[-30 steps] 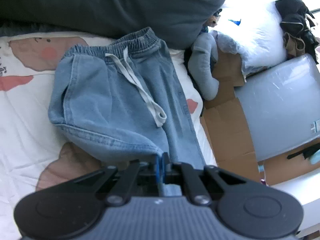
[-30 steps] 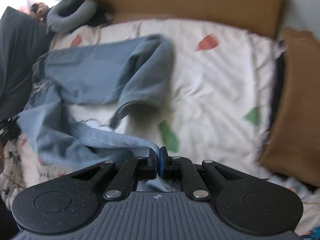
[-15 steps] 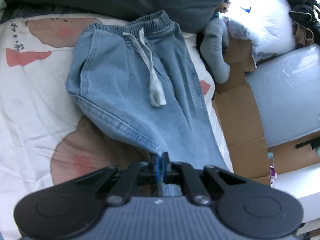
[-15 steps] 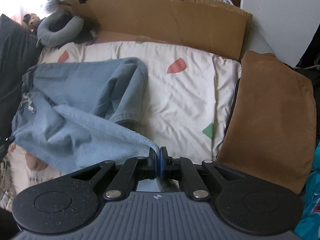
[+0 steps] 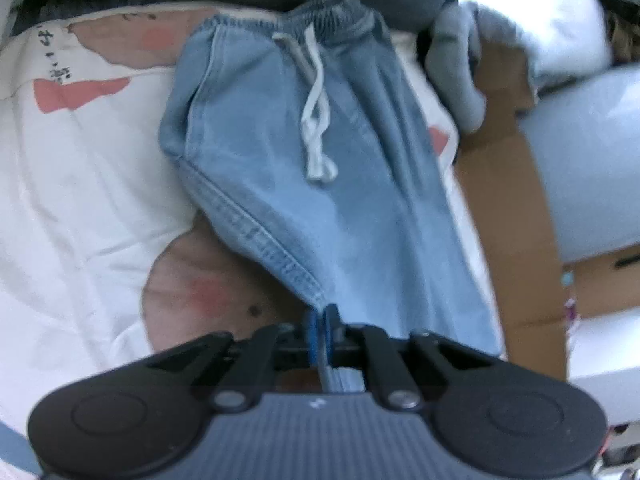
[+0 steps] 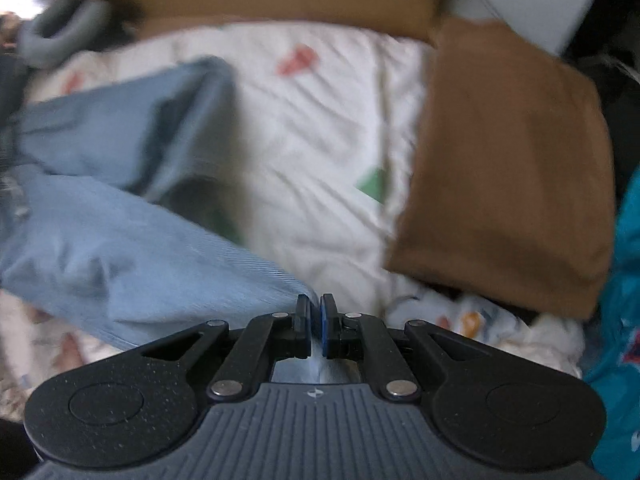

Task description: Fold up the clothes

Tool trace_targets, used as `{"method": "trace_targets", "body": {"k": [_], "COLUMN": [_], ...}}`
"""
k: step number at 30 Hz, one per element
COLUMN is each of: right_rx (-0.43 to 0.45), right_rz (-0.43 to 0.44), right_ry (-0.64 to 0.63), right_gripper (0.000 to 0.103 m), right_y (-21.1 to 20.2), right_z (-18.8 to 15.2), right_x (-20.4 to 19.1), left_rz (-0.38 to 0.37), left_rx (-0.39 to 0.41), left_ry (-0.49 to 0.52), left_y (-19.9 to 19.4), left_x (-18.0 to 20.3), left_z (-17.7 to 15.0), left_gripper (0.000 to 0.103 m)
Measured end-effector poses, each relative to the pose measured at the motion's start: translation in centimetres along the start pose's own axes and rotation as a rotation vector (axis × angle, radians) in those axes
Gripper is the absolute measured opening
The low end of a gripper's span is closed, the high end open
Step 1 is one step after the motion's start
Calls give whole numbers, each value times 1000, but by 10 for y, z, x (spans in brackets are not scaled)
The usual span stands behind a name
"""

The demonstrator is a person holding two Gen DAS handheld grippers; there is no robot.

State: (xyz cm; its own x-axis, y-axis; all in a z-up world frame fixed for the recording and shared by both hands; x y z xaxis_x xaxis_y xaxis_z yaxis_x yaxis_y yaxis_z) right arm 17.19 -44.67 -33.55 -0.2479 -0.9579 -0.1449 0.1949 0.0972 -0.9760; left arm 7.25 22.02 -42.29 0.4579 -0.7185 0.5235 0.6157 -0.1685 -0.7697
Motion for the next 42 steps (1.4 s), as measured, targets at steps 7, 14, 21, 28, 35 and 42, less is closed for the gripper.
{"method": "trace_targets", "body": {"k": [7,14,21,28,35,42], "right_rx": [94,225,269,240,171,109], "right_rz": [46,238,359,407,425,431], "right_ry": [9,-88,-278,-404,-536,-646], "right_gripper": [29,50,51,51,51,51], "right_y": [-11,-22,42,93,115,128], "right_z": [6,40,84,116,123,118], "right_x": [-4,-86,-217,-333,-430,-526], "left_rz": [23,119,211,271,305,291], "left_rx": [37,70,149,241,298,317], "left_ry": [43,31,44,-29,-99,-154], "left_y": [-20,-30,-26,-32,-27,-2], "left_x": [-13,-40,-77,-109,-143,-159], "left_z": [2,37,90,107,122,122], "left_gripper": [60,62,59,53,31,32]}}
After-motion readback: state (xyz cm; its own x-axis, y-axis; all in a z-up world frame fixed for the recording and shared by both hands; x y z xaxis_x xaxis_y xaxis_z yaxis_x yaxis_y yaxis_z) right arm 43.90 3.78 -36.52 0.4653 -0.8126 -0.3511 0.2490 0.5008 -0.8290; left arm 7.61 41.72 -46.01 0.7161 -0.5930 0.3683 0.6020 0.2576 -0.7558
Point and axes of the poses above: each gripper's, at about its wrist camera, not at the fingertips, and y roughly the way its jaws point, x to its right, z to its top, the point moved 10 cm from there along y, roughly the way its jaws point, and after that the axes turned 15 degrees about y, right-handed, at the moved point
